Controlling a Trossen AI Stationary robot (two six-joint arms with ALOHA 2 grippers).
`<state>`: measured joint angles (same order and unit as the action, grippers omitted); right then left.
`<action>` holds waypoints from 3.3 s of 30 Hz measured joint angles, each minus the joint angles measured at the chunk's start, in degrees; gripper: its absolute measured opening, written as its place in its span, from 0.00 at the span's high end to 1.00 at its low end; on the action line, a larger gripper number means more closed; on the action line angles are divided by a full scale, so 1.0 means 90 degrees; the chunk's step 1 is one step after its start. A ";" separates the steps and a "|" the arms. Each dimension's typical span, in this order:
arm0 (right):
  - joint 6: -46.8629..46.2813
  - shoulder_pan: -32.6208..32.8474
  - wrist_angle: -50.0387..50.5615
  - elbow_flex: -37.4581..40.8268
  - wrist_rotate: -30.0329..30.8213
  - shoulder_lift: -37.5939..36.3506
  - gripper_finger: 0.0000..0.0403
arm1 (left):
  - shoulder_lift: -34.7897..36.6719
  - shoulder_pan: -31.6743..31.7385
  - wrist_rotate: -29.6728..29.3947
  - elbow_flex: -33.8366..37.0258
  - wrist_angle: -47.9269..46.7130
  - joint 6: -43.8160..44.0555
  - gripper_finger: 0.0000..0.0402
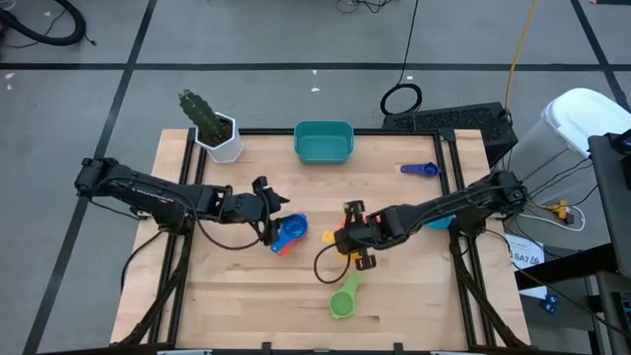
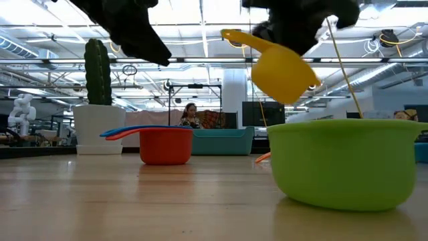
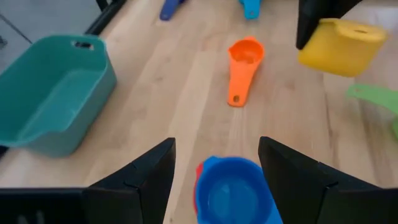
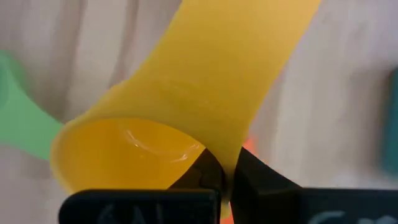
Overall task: Nest measuring cups in basket
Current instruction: Stack the yellow measuring cup on the blue measuring cup
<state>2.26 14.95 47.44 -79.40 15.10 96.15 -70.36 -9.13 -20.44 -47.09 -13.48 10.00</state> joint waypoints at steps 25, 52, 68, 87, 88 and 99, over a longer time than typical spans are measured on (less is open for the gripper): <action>0.2422 -0.0995 -0.2255 0.0007 -0.0917 0.0049 1.00 | 0.0152 -0.0266 0.0645 0.0000 0.0809 -0.0857 0.42; 0.0695 -0.1172 -0.2154 0.0017 -0.2215 0.0047 1.00 | -0.0732 -0.1556 -0.1518 0.0000 0.2760 -0.7514 0.42; 0.0661 -0.1110 -0.2505 0.0017 -0.2936 0.0047 1.00 | -0.0734 -0.1480 -0.1405 0.0000 0.2849 -0.7557 0.42; 0.0666 -0.1119 -0.2518 0.0026 -0.3052 0.0047 1.00 | -0.0783 -0.1390 -0.0918 0.0000 0.2802 -0.6748 0.98; 0.0664 -0.1119 -0.2536 0.0051 -0.3056 0.0047 1.00 | -0.0783 -0.1388 -0.0838 0.0000 0.2806 -0.6712 0.97; 0.0516 -0.1143 -0.2540 0.0216 -0.3071 0.0037 1.00 | -0.0783 -0.1390 -0.0484 0.0002 0.2740 -0.6691 0.84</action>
<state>6.90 4.67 24.58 -77.45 -12.53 96.49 -77.41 -21.65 -24.79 -47.07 11.18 -50.22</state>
